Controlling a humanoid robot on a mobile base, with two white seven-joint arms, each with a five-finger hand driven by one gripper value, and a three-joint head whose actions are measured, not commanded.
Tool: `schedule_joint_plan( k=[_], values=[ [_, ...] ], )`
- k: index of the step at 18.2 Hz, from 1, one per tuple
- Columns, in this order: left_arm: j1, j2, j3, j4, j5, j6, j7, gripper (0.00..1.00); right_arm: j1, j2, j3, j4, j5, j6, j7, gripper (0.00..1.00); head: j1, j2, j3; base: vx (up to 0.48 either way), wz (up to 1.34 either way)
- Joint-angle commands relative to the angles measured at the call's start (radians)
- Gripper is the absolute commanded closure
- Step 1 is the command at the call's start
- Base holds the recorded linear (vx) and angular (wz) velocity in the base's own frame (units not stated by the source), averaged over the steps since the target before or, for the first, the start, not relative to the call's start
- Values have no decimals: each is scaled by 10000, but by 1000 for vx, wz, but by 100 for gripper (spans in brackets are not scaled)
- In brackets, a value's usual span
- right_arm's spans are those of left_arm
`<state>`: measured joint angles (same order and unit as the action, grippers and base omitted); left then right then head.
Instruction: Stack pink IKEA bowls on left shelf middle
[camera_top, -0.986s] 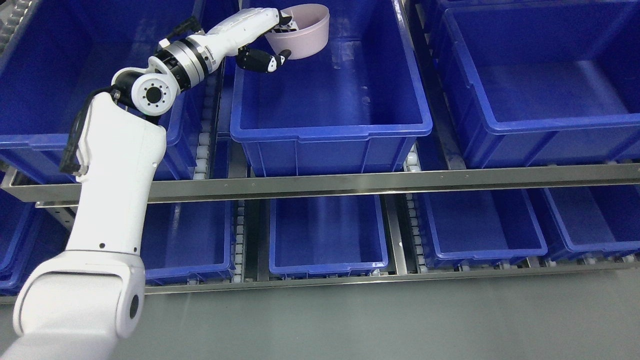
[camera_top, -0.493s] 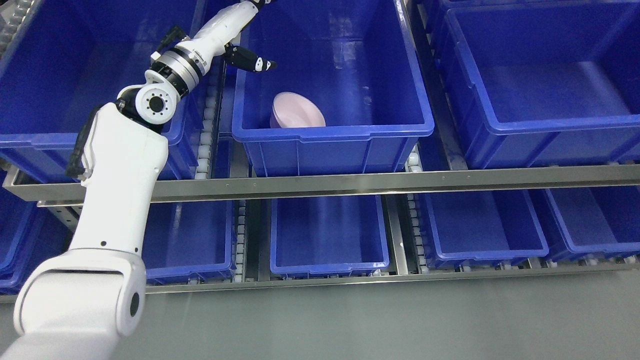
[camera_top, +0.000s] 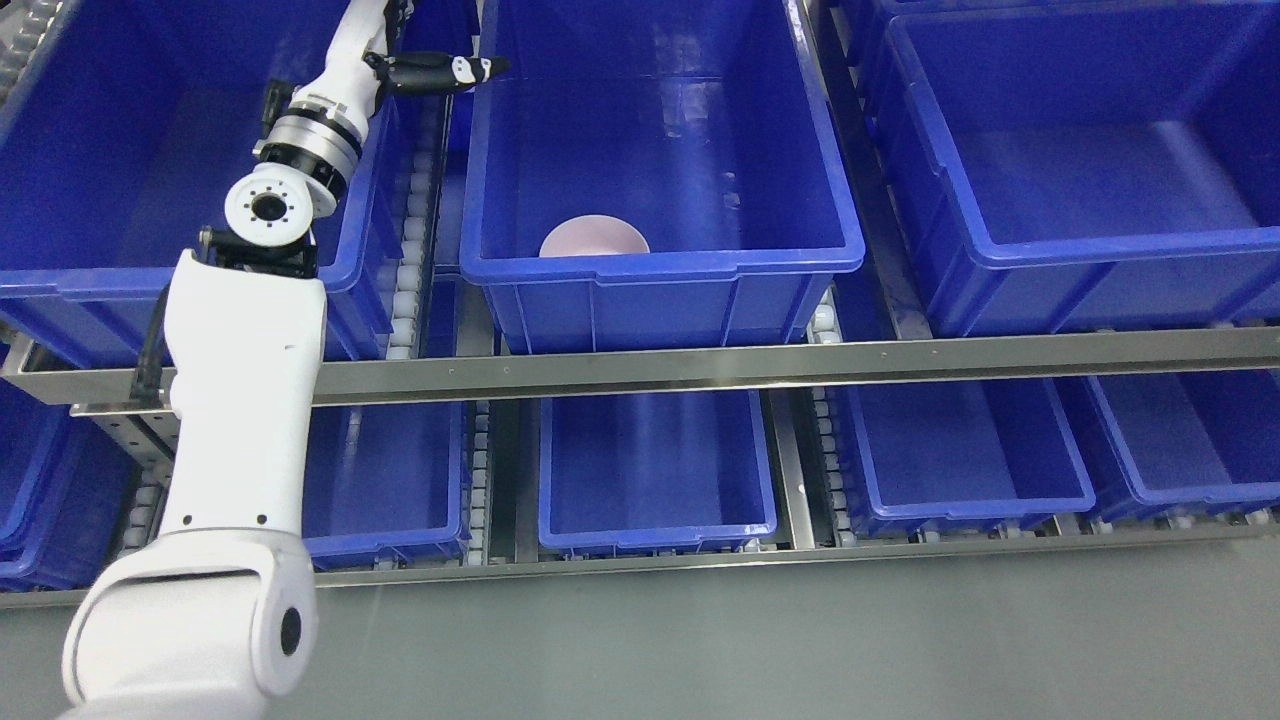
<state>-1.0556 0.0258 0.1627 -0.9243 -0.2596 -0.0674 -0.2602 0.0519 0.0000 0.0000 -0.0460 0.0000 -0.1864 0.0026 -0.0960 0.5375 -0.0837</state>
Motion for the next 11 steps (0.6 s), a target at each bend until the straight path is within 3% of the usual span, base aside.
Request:
schedule_joint_plan(
  k=[1,6,11],
  values=[
    [2083,-84,1087,-3897,1828,841,270,0,2,-175,-107,0,77,8,5,0,0,0,0,0,0],
    [3573,-84,522,-5909,1890,950,407,0,2,-175,-92,0,77,-7,5,0,0,0,0,0,0],
    [4082,-84,-62,-6481,1890,874,1912,0,2,-175,-92,0,77,8,5,0,0,0,0,0,0]
  ],
)
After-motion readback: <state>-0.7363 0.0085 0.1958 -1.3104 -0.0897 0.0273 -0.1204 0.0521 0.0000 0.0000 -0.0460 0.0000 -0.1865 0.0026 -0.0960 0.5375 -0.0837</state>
